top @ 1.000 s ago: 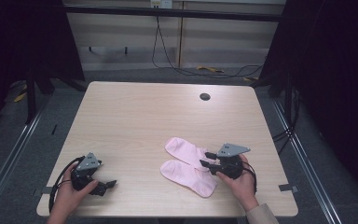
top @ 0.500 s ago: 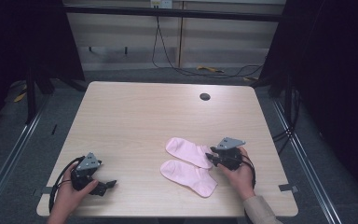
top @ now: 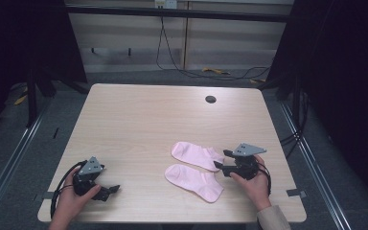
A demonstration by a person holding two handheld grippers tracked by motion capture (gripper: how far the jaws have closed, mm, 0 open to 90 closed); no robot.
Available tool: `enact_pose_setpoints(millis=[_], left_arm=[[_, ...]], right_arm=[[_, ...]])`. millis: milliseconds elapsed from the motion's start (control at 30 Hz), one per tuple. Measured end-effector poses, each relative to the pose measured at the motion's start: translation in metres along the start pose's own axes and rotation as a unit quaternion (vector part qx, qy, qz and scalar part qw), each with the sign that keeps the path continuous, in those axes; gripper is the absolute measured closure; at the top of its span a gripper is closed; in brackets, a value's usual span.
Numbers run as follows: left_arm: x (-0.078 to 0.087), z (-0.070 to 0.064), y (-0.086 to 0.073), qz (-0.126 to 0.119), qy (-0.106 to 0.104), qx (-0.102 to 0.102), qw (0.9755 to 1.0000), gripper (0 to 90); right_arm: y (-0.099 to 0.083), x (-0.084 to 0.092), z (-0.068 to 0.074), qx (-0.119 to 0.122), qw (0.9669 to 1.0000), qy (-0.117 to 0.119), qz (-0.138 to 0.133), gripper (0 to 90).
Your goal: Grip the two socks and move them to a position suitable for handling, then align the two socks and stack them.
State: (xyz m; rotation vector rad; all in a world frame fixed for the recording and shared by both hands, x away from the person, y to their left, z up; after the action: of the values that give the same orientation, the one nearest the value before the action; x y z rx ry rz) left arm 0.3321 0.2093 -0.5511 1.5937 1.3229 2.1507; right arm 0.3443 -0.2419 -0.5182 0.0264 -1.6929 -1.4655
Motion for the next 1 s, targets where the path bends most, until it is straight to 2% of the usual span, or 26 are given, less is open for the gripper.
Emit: enact_pose_setpoints(millis=[100,167,333,800,1000], left_arm=[[0.0,0.0,0.0,0.0,0.0,0.0,1.0,1.1],[0.0,0.0,0.0,0.001,-0.002,0.002,1.0,1.1],[-0.002,0.001,0.001,0.001,-0.001,0.0,1.0,0.0],[-0.002,0.001,0.001,0.002,-0.001,0.0,1.0,0.0],[-0.003,0.0,0.003,0.006,0.004,0.01,0.9999,0.0]], right_arm=[[-0.002,0.002,0.005,0.007,1.0,0.007,0.001,33.2],[-0.007,0.003,0.012,0.016,0.9996,0.018,0.012,30.0],[-0.01,0.003,0.014,0.019,0.9995,0.018,0.02,26.8],[-0.011,0.005,0.02,0.024,0.9991,0.025,0.025,26.3],[-0.012,0.008,0.022,0.023,0.999,0.03,0.024,26.5]])
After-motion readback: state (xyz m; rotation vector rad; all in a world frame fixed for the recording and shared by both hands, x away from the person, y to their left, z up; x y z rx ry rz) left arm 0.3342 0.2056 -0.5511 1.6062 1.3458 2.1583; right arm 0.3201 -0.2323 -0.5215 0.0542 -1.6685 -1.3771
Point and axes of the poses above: each handheld gripper's, and its own axes: x roughly backward along the jaws, y roughly out of its top, z roughly to its left, the point moved 5 cm from there along -x, roughly forward along the jaws, and after that the axes turned 6 degrees about -x, right-handed, at the moved point
